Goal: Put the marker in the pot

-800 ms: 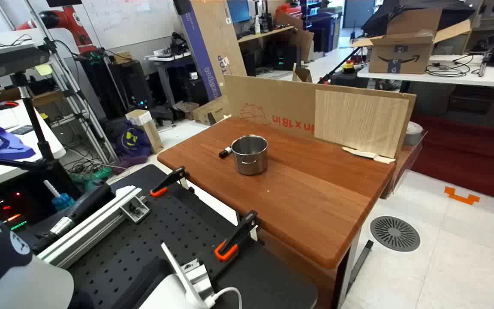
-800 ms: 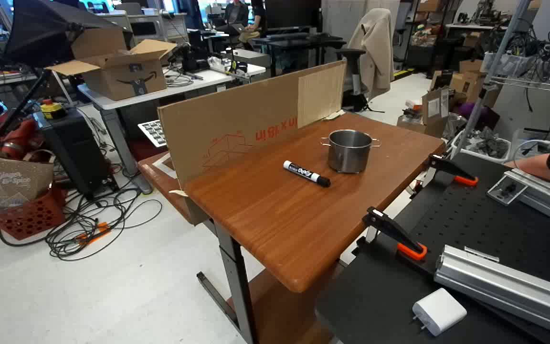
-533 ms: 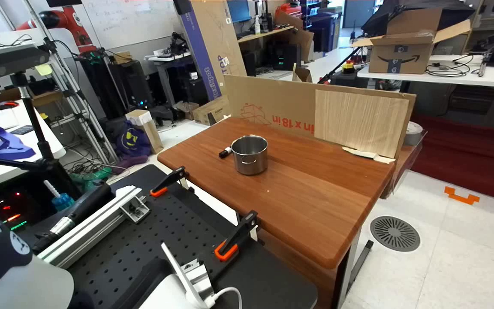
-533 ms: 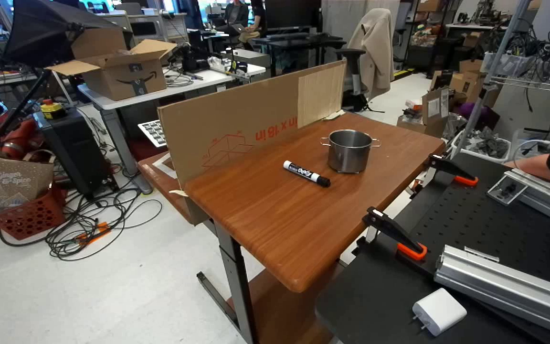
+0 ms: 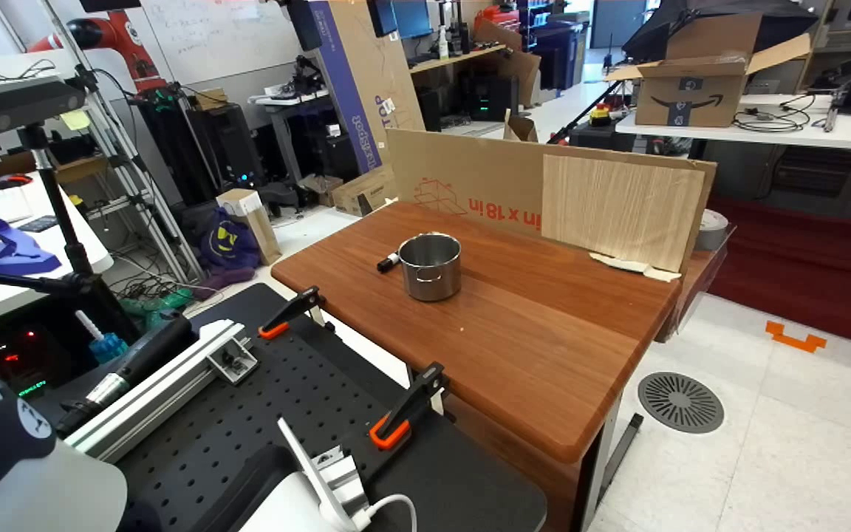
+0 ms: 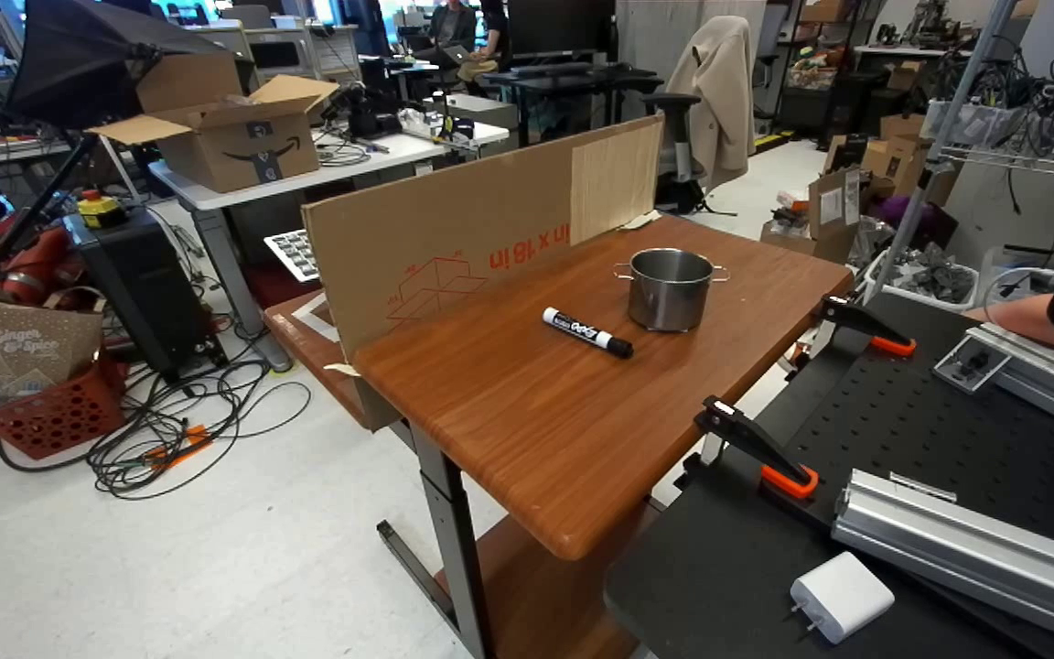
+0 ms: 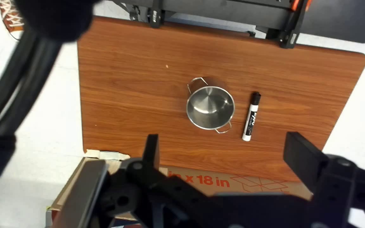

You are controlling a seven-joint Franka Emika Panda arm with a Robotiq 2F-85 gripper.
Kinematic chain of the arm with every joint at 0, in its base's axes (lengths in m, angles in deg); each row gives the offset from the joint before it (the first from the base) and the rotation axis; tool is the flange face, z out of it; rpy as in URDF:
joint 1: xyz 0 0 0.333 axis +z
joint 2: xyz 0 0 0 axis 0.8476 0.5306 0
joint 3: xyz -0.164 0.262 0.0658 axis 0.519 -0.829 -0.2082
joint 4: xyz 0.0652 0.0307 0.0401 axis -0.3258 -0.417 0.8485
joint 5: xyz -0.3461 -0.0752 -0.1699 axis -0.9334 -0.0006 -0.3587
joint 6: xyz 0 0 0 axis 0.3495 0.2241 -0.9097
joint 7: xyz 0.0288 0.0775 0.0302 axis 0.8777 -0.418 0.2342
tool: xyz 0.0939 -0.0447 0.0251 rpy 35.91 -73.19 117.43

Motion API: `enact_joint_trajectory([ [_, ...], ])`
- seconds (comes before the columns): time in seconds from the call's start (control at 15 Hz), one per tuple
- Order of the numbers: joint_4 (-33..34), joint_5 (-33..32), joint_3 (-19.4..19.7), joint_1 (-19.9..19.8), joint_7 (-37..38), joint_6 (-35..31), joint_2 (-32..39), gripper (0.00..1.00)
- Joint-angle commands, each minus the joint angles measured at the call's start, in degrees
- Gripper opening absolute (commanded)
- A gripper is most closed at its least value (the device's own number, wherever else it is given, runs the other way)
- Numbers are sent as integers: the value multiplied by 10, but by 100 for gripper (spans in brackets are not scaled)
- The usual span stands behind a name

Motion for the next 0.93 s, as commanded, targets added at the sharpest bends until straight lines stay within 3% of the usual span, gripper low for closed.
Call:
enact_joint_trajectory([
  [0.0,32,46,-20,18,40,-41,67,100],
  [0.4,81,119,-44,38,81,-139,193,100],
  [0.87,155,122,-74,34,141,-193,348,100],
])
